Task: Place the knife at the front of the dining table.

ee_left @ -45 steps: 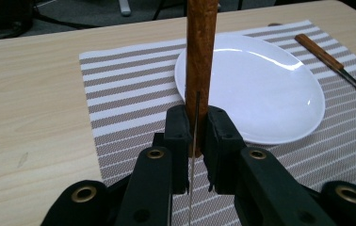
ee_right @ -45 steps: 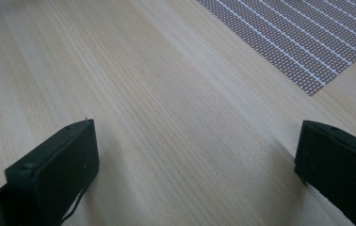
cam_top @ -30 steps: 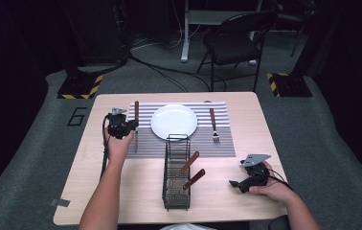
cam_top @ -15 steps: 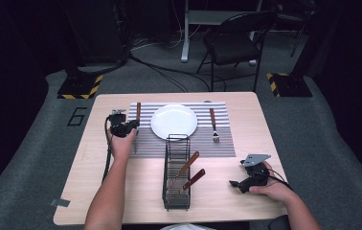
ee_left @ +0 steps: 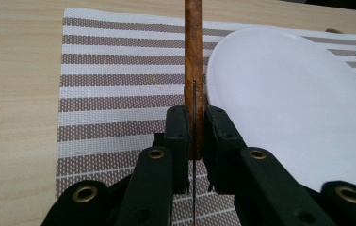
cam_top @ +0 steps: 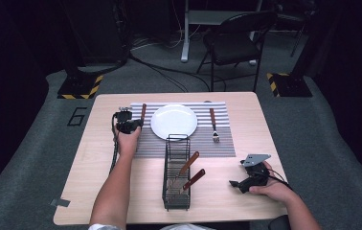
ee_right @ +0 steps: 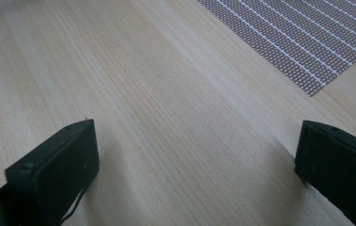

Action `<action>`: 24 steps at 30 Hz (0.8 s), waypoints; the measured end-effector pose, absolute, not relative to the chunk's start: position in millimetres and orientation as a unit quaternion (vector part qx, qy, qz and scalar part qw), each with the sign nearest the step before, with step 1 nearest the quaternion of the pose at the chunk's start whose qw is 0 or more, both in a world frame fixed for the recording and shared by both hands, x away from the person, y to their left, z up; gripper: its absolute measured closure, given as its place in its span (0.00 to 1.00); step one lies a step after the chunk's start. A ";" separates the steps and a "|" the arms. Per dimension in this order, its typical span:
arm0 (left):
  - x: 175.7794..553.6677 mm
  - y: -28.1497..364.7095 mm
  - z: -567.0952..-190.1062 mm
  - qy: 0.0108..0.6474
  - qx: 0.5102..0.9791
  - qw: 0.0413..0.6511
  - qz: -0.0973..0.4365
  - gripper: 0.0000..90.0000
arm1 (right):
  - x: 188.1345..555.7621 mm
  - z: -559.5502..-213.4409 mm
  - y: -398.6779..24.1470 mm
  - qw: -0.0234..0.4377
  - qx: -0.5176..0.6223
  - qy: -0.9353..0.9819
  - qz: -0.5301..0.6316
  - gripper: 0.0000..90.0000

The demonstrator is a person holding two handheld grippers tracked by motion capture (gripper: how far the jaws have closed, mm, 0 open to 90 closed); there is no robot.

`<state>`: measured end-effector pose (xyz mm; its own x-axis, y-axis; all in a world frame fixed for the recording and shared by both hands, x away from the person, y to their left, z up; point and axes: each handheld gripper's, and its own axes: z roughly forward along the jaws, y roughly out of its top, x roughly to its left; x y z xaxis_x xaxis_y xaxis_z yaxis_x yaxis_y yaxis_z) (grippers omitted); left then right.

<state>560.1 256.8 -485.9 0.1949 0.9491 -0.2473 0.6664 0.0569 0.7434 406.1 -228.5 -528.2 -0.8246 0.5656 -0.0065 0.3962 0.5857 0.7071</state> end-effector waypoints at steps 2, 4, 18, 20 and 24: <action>564.0 258.0 -488.0 0.616 0.657 0.398 0.173 0.90 | 405.8 -528.1 -228.4 0.115 0.274 0.882 0.364 0.00; 565.0 258.3 -488.8 0.620 0.655 0.397 0.170 0.90 | 405.9 -528.1 -228.4 0.116 0.274 0.883 0.364 0.00; 573.9 266.9 -503.6 0.645 0.641 0.383 0.160 0.90 | 405.9 -528.0 -228.5 0.114 0.273 0.883 0.364 0.00; 574.7 268.2 -504.9 0.648 0.638 0.385 0.158 0.90 | 405.8 -527.9 -228.3 0.114 0.275 0.883 0.364 0.00; 576.7 269.6 -508.6 0.653 0.633 0.385 0.156 0.90 | 405.8 -527.9 -228.3 0.113 0.275 0.883 0.364 0.00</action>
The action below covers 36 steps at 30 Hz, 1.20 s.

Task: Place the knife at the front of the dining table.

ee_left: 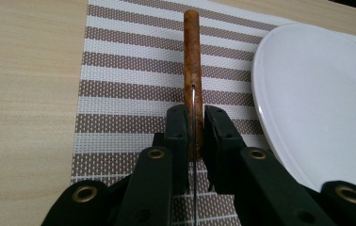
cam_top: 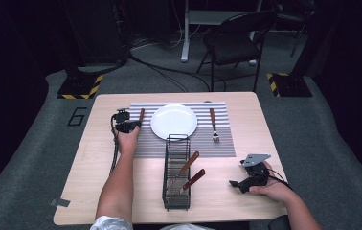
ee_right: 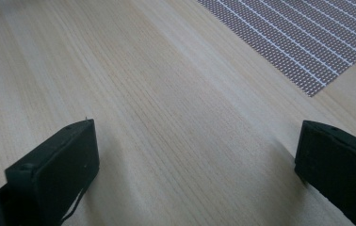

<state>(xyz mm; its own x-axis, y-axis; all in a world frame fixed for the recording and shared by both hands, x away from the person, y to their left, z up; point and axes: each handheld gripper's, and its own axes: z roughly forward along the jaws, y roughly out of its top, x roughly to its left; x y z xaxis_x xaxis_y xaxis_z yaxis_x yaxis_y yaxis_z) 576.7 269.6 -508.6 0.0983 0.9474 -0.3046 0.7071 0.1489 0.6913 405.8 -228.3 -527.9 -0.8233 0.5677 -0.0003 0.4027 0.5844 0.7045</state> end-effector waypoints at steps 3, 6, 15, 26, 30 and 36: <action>579.2 270.1 -511.8 0.658 0.627 0.388 0.154 0.90 | 405.7 -528.0 -228.2 0.114 0.275 0.882 0.364 0.00; 580.8 271.3 -515.9 0.673 0.605 0.400 0.144 0.90 | 405.8 -527.8 -228.3 0.112 0.275 0.883 0.363 0.00; 580.9 272.2 -518.1 0.676 0.597 0.406 0.150 0.88 | 405.8 -527.9 -228.3 0.113 0.275 0.883 0.364 0.00; 578.0 279.6 -517.1 0.676 0.604 0.395 0.151 0.77 | 405.9 -528.0 -228.2 0.114 0.275 0.883 0.364 0.00; 574.3 281.9 -512.9 0.674 0.611 0.388 0.149 0.69 | 405.9 -528.0 -228.2 0.113 0.275 0.883 0.364 0.00; 561.2 290.7 -505.8 0.667 0.617 0.385 0.163 0.64 | 405.9 -528.0 -228.2 0.113 0.275 0.883 0.364 0.00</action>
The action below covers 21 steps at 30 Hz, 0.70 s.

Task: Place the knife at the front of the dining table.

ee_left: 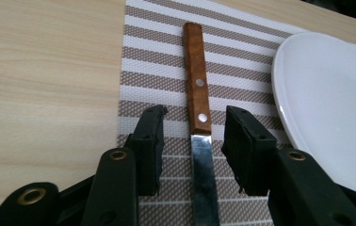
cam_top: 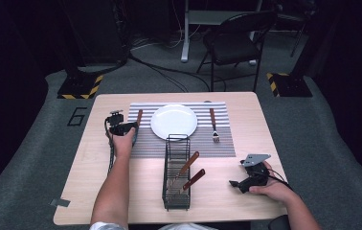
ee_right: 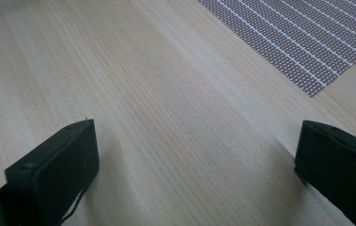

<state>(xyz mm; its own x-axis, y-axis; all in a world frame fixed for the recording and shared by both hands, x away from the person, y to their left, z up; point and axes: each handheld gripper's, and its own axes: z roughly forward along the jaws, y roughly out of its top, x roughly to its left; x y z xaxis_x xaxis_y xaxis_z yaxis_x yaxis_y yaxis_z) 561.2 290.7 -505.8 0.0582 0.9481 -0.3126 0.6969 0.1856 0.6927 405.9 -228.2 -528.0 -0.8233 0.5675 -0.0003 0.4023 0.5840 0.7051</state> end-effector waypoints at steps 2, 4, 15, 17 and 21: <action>559.8 294.6 -504.3 0.667 0.619 0.381 0.163 0.64 | 405.9 -528.0 -228.2 0.113 0.275 0.883 0.364 0.00; 556.8 298.6 -502.6 0.664 0.619 0.384 0.170 0.63 | 405.9 -528.0 -228.2 0.114 0.275 0.883 0.364 0.00; 540.6 307.3 -484.9 0.648 0.621 0.398 0.189 0.59 | 405.8 -527.9 -228.2 0.115 0.275 0.883 0.364 0.00; 537.1 305.5 -478.6 0.639 0.626 0.404 0.192 0.58 | 405.8 -528.0 -228.2 0.115 0.275 0.883 0.364 0.00; 526.5 302.5 -463.2 0.612 0.638 0.419 0.206 0.56 | 405.8 -528.0 -228.3 0.115 0.275 0.883 0.364 0.00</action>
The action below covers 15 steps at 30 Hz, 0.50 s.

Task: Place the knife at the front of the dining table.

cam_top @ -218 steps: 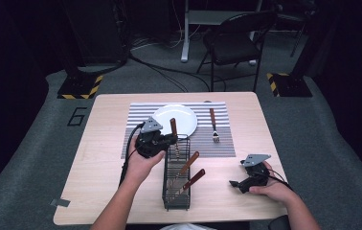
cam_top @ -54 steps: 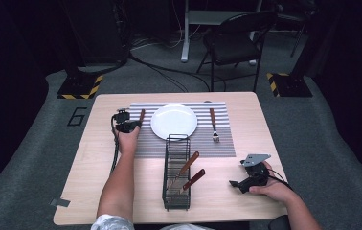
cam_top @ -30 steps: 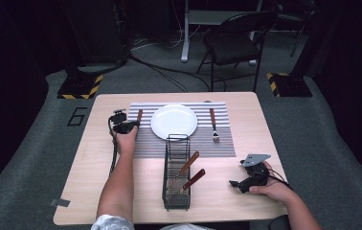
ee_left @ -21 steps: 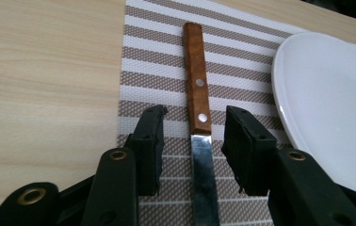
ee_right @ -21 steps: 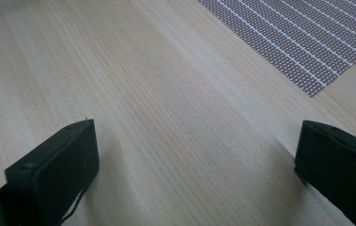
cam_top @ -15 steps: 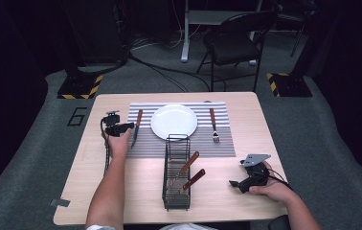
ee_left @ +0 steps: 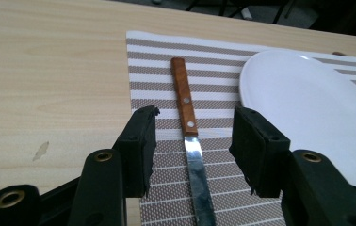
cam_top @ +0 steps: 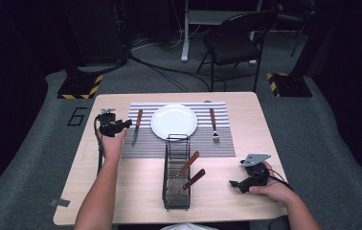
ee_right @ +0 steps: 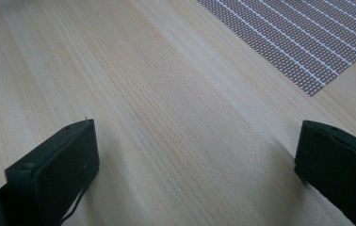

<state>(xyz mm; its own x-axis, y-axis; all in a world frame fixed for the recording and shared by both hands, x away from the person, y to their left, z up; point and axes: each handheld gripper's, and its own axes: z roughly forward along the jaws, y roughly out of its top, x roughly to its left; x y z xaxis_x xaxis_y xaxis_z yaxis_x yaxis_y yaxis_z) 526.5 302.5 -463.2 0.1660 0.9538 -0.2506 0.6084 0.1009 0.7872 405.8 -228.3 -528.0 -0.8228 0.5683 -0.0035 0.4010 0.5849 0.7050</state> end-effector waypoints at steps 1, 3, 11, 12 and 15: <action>526.5 302.5 -463.2 0.612 0.638 0.419 0.206 0.56 | 405.8 -528.0 -228.3 0.115 0.275 0.883 0.364 0.00; 521.9 301.8 -457.9 0.604 0.641 0.426 0.207 0.55 | 405.7 -528.0 -228.1 0.115 0.276 0.882 0.364 0.00; 498.1 286.6 -436.7 0.560 0.670 0.443 0.203 0.53 | 405.8 -528.0 -228.1 0.114 0.275 0.883 0.364 0.00; 492.6 281.7 -431.9 0.546 0.680 0.444 0.205 0.52 | 405.9 -527.9 -228.1 0.113 0.275 0.883 0.364 0.00; 487.5 276.5 -427.4 0.534 0.687 0.448 0.207 0.51 | 405.9 -527.9 -228.1 0.113 0.275 0.883 0.364 0.00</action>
<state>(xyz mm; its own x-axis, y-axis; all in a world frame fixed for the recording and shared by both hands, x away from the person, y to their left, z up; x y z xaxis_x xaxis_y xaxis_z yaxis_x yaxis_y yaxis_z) 487.5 276.5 -427.4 0.3435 0.9190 -0.1936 0.5477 -0.0286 0.8362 405.9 -228.1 -527.9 -0.8226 0.5686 0.0001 0.4037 0.5838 0.7045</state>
